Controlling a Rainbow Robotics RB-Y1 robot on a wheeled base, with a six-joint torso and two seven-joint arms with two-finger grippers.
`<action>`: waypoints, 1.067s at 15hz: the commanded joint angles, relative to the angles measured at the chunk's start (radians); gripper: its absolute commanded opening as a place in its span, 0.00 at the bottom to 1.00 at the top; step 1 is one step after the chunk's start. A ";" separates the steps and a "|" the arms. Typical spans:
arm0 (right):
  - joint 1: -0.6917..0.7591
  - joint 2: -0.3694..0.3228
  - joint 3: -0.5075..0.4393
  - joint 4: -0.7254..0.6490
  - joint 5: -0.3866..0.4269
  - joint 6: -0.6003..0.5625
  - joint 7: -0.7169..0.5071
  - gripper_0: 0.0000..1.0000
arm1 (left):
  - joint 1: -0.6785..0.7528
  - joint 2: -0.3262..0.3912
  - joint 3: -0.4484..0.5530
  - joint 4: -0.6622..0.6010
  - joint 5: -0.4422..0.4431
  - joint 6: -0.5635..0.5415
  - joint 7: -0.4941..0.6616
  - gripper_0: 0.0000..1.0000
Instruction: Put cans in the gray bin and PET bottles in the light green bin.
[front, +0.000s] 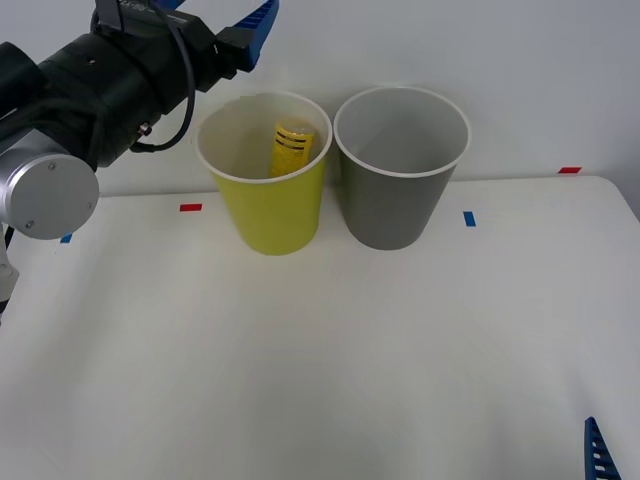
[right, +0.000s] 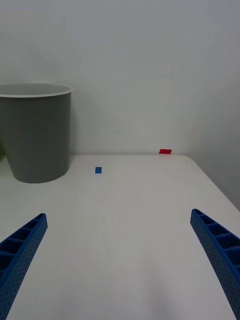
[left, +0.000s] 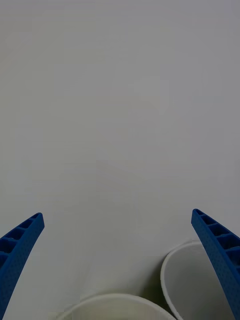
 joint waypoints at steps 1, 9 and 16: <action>0.000 0.000 0.000 0.000 0.000 0.000 0.000 1.00 | 0.134 0.045 0.027 -0.113 0.005 -0.029 0.005 1.00; 0.000 0.000 0.000 0.000 0.000 0.000 0.000 1.00 | 0.531 0.083 0.111 -0.360 0.005 -0.070 0.009 1.00; 0.000 0.000 0.000 0.000 0.000 0.000 0.000 1.00 | 0.743 -0.035 0.113 -0.386 -0.009 -0.178 -0.021 1.00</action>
